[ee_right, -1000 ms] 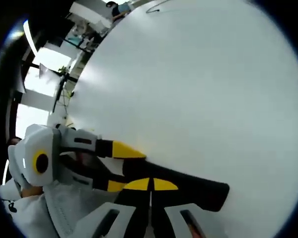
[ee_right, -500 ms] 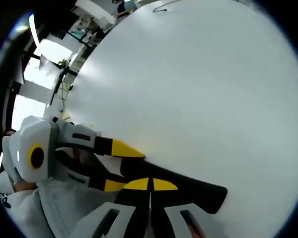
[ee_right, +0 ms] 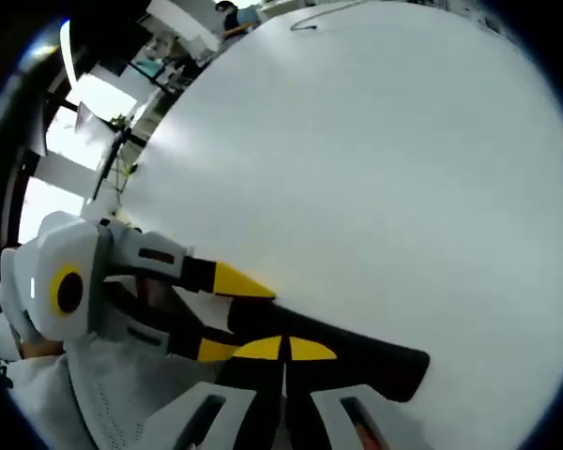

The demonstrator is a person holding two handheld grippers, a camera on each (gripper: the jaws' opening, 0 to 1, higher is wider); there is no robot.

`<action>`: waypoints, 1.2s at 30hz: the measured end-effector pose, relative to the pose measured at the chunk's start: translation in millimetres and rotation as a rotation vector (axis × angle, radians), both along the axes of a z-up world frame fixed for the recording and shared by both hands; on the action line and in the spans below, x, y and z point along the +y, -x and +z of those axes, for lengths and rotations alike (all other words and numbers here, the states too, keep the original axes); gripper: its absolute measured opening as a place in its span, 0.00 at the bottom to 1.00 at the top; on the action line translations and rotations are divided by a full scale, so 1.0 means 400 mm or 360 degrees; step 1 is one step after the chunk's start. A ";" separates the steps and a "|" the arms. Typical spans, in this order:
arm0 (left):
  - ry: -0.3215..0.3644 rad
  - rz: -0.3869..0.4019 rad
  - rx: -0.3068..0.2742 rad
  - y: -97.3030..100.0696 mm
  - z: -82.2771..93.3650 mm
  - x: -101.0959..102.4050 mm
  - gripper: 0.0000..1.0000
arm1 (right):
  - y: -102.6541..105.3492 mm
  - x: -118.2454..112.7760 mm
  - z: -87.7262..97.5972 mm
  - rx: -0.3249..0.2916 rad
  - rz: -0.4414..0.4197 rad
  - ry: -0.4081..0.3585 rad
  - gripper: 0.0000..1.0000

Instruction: Press the specified remote control buttons in sequence, fully releasing each button before pressing the next.

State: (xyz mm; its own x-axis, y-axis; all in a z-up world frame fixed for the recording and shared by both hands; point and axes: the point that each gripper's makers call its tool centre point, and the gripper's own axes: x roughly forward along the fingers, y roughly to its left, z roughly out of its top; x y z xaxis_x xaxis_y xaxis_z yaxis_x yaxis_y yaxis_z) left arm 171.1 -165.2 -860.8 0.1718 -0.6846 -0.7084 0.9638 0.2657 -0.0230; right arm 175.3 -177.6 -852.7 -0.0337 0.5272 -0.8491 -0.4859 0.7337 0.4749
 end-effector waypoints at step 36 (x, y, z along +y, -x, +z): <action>0.0005 0.0014 -0.0017 -0.008 -0.001 -0.007 0.24 | -0.070 -0.216 0.304 -0.1304 -0.0578 -0.0130 0.30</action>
State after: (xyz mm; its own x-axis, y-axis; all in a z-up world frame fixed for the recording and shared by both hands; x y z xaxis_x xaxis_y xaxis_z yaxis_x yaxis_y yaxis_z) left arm 174.5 -167.9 -861.1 0.1855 -0.6851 -0.7044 0.9616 0.2740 -0.0132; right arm 203.2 -264.2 -731.1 0.7462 0.4475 -0.4929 -0.4402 0.8871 0.1390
